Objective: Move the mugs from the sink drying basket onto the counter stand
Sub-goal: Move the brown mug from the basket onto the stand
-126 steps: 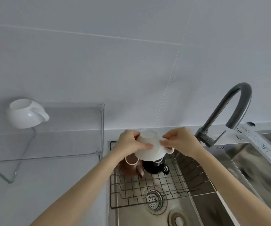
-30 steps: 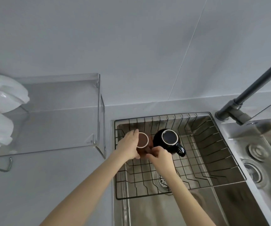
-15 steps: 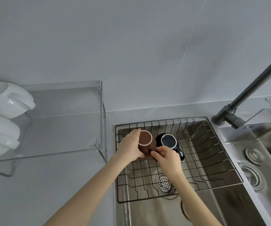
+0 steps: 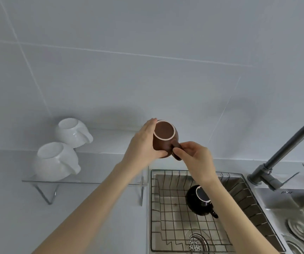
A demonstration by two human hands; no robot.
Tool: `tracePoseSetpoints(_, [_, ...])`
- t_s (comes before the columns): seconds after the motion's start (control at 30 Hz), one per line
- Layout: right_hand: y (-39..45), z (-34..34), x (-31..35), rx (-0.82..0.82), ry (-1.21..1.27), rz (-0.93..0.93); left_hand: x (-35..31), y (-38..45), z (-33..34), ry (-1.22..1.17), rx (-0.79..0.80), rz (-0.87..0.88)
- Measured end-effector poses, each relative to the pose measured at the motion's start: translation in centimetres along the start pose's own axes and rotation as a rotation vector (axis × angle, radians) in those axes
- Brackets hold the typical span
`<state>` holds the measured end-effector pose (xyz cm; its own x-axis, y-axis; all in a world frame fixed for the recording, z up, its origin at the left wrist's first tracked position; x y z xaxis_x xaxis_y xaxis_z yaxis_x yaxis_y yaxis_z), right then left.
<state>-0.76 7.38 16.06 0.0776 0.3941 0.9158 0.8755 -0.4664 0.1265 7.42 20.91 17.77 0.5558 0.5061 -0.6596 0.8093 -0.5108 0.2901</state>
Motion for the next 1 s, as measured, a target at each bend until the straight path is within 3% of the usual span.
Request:
tracePoseSetpoints(0.23, [2.5, 6.8, 3.3, 0.074, -0.047, -0.042, 5.1, 0.5, -5.4, -0.040, -0.094, -0.100])
tracePoseSetpoints(0.43, [4.5, 10.7, 3.9, 0.097, -0.142, -0.064, 9.0, 1.4, -5.9, -0.139, -0.118, -0.191])
tracePoseSetpoints(0.7, [6.2, 11.8, 2.8, 0.163, -0.250, -0.059, 11.8, 2.2, -4.0, -0.125, -0.086, -0.300])
tracePoseSetpoints(1.0, [6.9, 11.9, 2.3, 0.137, -0.251, -0.068, 11.8, 3.1, -3.0, -0.072, -0.096, -0.297])
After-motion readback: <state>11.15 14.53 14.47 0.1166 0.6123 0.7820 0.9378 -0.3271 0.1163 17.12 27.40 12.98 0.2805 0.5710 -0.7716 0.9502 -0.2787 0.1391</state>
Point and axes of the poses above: each hand's wrist, its own y-axis towards the middle knuckle, its own z-axis out of the palm, x = y × z, the point moved 2 cm from there along y, towards the middle knuckle
